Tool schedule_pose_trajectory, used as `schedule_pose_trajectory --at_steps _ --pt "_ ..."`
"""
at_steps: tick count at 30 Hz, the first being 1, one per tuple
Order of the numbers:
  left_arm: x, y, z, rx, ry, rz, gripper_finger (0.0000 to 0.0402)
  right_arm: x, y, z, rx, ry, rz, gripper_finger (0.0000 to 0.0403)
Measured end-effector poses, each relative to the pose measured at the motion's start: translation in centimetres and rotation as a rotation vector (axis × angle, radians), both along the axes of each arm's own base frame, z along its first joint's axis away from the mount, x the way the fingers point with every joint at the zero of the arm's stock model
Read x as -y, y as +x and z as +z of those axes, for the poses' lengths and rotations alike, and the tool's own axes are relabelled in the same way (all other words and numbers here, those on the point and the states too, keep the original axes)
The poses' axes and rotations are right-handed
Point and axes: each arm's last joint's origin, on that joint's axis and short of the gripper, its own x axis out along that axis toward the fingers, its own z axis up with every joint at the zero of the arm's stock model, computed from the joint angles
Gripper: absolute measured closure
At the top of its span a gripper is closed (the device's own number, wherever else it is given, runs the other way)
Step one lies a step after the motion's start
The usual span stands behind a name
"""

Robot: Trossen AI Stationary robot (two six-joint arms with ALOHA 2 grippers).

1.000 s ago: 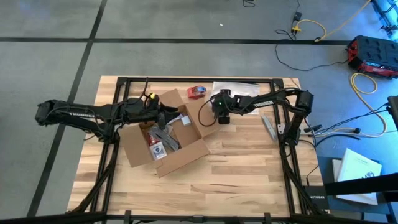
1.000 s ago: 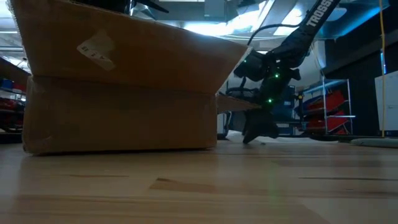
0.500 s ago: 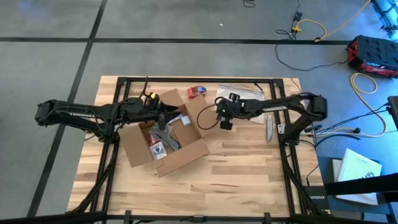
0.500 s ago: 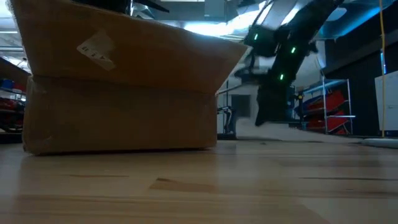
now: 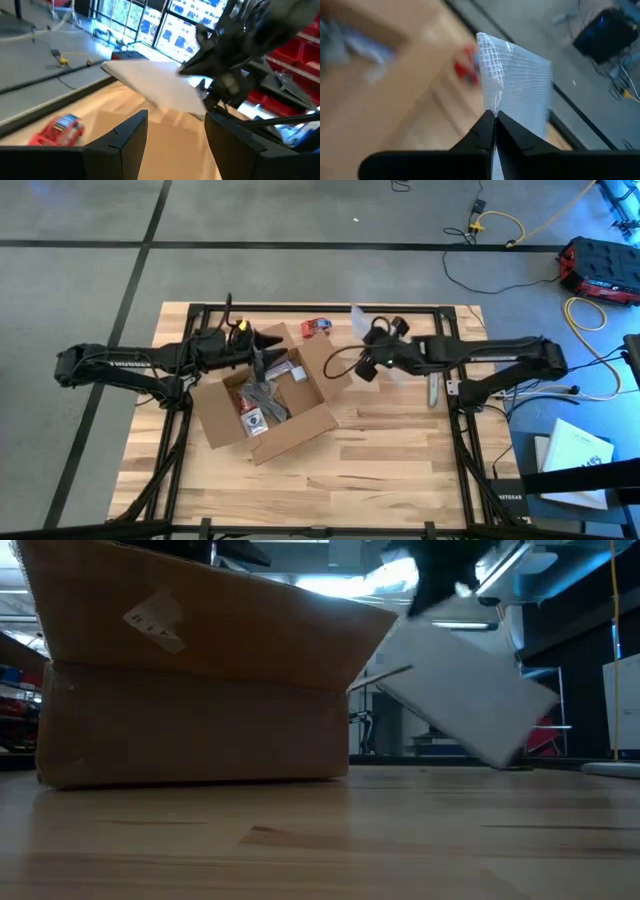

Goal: Unpack boxes
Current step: Close the transparent zip bag

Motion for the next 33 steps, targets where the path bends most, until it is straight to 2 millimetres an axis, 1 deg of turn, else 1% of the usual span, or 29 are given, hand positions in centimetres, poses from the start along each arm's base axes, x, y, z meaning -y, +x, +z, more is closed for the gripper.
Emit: schedule_pose_trajectory --at_steps 4,8,12,14,16,20,23,25,29,31,33 --pt "-0.6 -0.1 0.2 -0.010 0.089 0.017 0.0215 -0.7 0.1 4.6 0.162 0.009 -0.009 0.0403" --pt "-1.5 -0.3 0.3 -0.048 0.184 0.047 0.0215 -1.5 -0.4 9.1 0.310 0.018 0.003 0.0403" --pt "-3.0 -0.7 -0.1 -0.134 0.261 0.101 0.0215 -2.5 -1.2 12.7 0.410 0.008 0.054 0.0403" --pt "-3.9 -1.0 -0.2 -0.137 0.244 0.107 0.0215 -2.9 -1.6 14.1 0.457 0.028 0.094 0.0403" --pt "-4.8 -1.2 -0.2 -0.113 0.209 0.059 0.0215 -3.2 -1.9 15.3 0.507 0.060 0.149 0.0403" --pt "-6.2 -0.9 -0.1 0.002 0.124 -0.125 0.0215 -3.6 -2.0 16.9 0.621 0.147 0.271 0.0403" --pt "-6.7 -0.4 0.5 0.125 0.086 -0.266 0.0215 -3.8 -1.8 17.5 0.688 0.197 0.330 0.0403" --pt "-7.0 -0.1 0.7 0.177 0.088 -0.303 0.0215 -4.0 -1.5 17.7 0.728 0.234 0.372 0.0403" --pt "-7.4 0.7 0.4 0.200 0.113 -0.316 0.0215 -4.1 -0.9 17.8 0.754 0.280 0.423 0.0403" --pt "-7.5 1.1 0.3 0.239 0.082 -0.379 0.0215 -4.2 -0.5 17.5 0.744 0.288 0.422 0.0403" --pt "-7.2 1.6 0.6 0.302 0.072 -0.455 0.0215 -4.3 0.1 17.2 0.733 0.298 0.426 0.0403"
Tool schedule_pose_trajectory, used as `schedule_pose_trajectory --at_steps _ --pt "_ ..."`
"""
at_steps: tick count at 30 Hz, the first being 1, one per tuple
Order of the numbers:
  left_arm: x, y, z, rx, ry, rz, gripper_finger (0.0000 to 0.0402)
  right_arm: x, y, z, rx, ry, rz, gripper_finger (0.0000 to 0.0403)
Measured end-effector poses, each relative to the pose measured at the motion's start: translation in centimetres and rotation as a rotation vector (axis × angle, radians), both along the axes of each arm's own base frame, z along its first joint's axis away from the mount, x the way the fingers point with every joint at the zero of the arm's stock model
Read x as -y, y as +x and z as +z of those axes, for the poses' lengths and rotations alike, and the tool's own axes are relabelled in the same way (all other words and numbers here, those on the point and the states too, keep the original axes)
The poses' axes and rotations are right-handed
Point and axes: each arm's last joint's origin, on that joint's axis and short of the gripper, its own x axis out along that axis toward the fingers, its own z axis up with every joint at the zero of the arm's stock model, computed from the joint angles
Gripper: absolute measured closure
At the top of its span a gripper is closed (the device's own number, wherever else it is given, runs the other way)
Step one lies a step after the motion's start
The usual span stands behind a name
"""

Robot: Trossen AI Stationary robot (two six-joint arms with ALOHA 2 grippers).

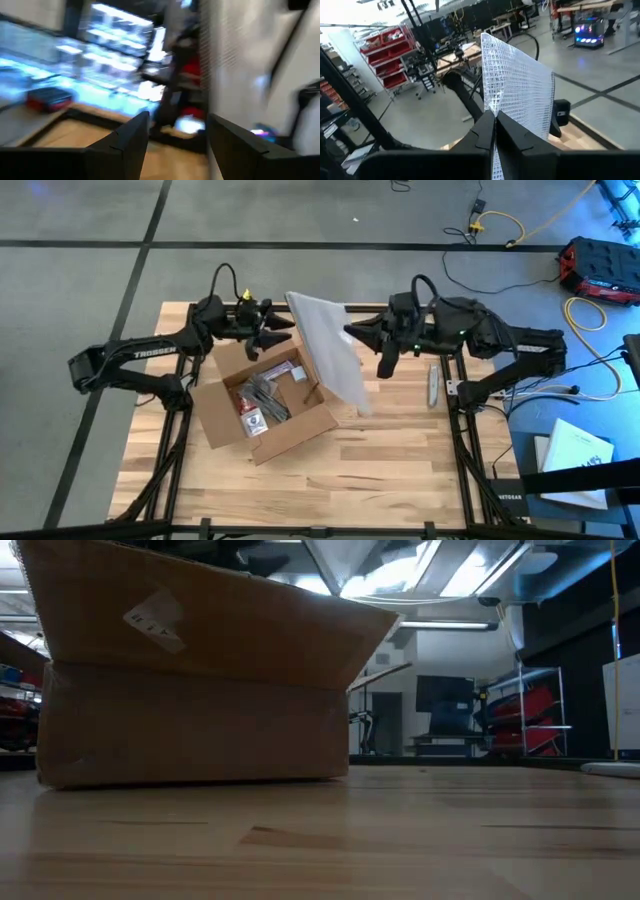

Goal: Unpack boxes
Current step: Close the transparent zip bag

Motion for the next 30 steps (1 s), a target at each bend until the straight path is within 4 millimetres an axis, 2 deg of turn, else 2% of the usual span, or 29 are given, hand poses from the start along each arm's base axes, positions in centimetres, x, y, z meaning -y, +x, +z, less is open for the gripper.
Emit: schedule_pose_trajectory --at_steps 5,10,13,21,30 --pt "0.8 1.0 0.3 0.101 -0.011 -0.130 0.0215 -0.2 1.3 -0.9 -0.035 0.010 0.024 0.0403" --pt "0.9 2.3 -1.0 0.058 -0.054 -0.151 0.0215 -0.5 2.6 -1.2 -0.018 0.020 0.089 0.0403" --pt "0.8 2.9 -1.8 0.031 -0.074 -0.143 0.0215 -0.5 2.4 -1.1 -0.008 0.022 0.092 0.0403" --pt "0.6 2.9 -1.8 0.031 -0.084 -0.133 0.0215 -0.3 0.7 0.1 0.034 0.022 0.093 0.0403" --pt "1.2 3.1 -1.8 0.036 -0.102 -0.143 0.0215 -0.3 1.6 -0.4 0.022 0.009 0.095 0.0403"
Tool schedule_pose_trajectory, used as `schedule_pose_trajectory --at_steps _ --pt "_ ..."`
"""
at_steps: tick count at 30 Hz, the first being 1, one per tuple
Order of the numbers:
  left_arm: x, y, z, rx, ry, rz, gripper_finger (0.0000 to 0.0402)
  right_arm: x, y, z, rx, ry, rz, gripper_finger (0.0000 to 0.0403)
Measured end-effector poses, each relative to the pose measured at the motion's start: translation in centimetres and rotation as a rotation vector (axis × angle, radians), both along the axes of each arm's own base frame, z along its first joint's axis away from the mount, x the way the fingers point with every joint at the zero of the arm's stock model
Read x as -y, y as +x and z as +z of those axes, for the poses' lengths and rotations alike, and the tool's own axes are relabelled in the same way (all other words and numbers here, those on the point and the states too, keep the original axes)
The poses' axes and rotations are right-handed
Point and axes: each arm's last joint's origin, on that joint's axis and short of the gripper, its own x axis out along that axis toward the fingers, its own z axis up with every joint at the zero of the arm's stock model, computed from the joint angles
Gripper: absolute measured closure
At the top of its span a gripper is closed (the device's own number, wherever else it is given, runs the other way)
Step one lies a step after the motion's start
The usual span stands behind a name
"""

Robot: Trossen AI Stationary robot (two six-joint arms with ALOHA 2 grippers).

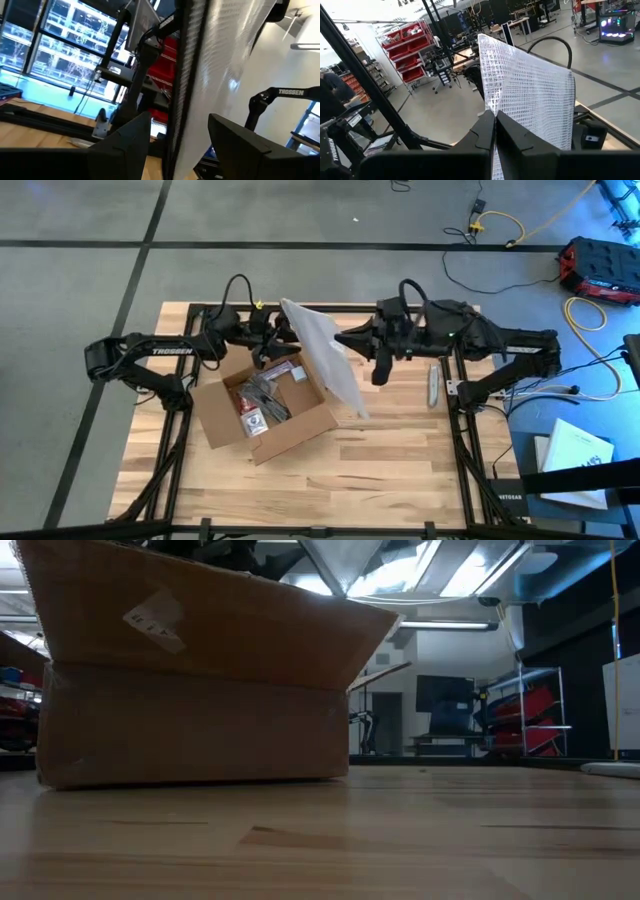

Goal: Unpack boxes
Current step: Close the transparent zip bag

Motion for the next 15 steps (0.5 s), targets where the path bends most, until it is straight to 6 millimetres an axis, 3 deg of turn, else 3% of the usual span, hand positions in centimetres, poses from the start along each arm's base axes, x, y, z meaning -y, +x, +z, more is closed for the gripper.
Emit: schedule_pose_trajectory --at_steps 10,12,15 --pt "1.1 0.6 -0.1 0.001 -0.038 0.055 0.0225 0.9 1.7 -0.6 0.006 -0.013 0.016 0.0403" --pt "1.0 0.6 0.0 0.008 -0.056 0.053 0.0255 1.2 1.8 -0.7 0.005 -0.023 0.008 0.0403" --pt "1.1 0.5 0.4 0.053 -0.050 0.044 0.0338 1.3 1.9 -0.8 -0.002 -0.038 0.004 0.0403"
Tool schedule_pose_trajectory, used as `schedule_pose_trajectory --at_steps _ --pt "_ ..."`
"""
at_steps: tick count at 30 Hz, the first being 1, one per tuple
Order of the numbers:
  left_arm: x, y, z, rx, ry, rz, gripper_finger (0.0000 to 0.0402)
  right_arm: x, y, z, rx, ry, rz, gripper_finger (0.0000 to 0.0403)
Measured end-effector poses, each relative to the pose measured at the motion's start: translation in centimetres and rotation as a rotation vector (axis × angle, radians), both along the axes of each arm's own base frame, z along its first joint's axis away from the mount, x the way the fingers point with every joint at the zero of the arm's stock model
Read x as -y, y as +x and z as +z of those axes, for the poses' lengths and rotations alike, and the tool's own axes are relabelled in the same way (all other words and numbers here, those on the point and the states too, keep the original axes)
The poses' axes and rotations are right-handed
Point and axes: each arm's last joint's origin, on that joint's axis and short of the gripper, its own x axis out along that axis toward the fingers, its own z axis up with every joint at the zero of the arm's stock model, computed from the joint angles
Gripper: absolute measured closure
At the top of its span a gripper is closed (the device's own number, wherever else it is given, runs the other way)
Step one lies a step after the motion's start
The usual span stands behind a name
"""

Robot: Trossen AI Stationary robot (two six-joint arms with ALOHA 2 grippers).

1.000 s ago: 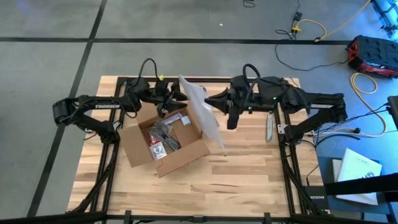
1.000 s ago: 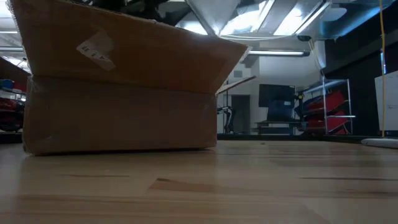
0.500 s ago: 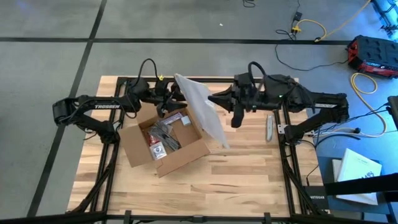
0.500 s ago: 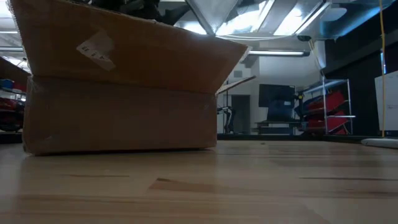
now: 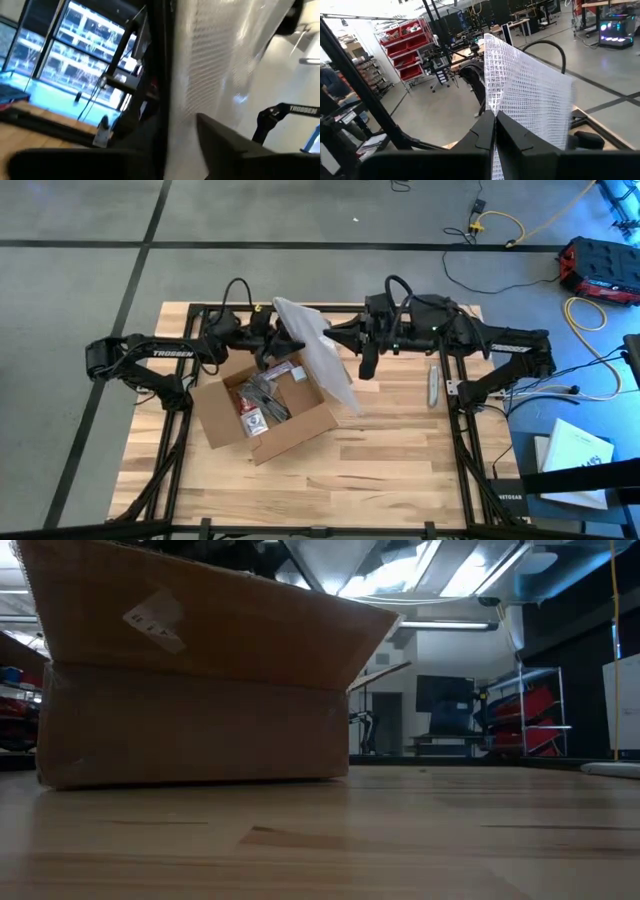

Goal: Unpack boxes
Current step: Close the transparent zip bag

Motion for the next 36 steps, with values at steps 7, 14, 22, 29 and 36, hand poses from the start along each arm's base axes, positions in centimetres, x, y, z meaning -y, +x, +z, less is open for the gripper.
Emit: schedule_pose_trajectory --at_steps 7,14,22,29,36 --pt "0.5 -0.9 2.1 0.202 -0.029 -0.079 0.0400 0.6 0.5 -0.7 -0.057 -0.063 -0.103 0.0402" --pt "0.6 -1.2 2.7 0.256 -0.063 -0.107 0.0401 1.1 0.2 -0.7 -0.101 -0.298 -0.249 0.0359" --pt "-0.5 -1.3 4.1 0.291 -0.090 -0.054 0.0402 1.5 -0.1 -0.5 -0.205 -0.625 -0.376 0.0227" --pt "-2.7 -1.4 5.0 0.243 -0.117 0.022 0.0401 2.0 -0.5 -0.3 -0.332 -0.851 -0.524 0.0109" --pt "-4.6 -1.6 4.7 0.153 -0.160 0.092 0.0401 1.8 -1.0 -0.1 -0.527 -1.062 -0.700 0.0059"
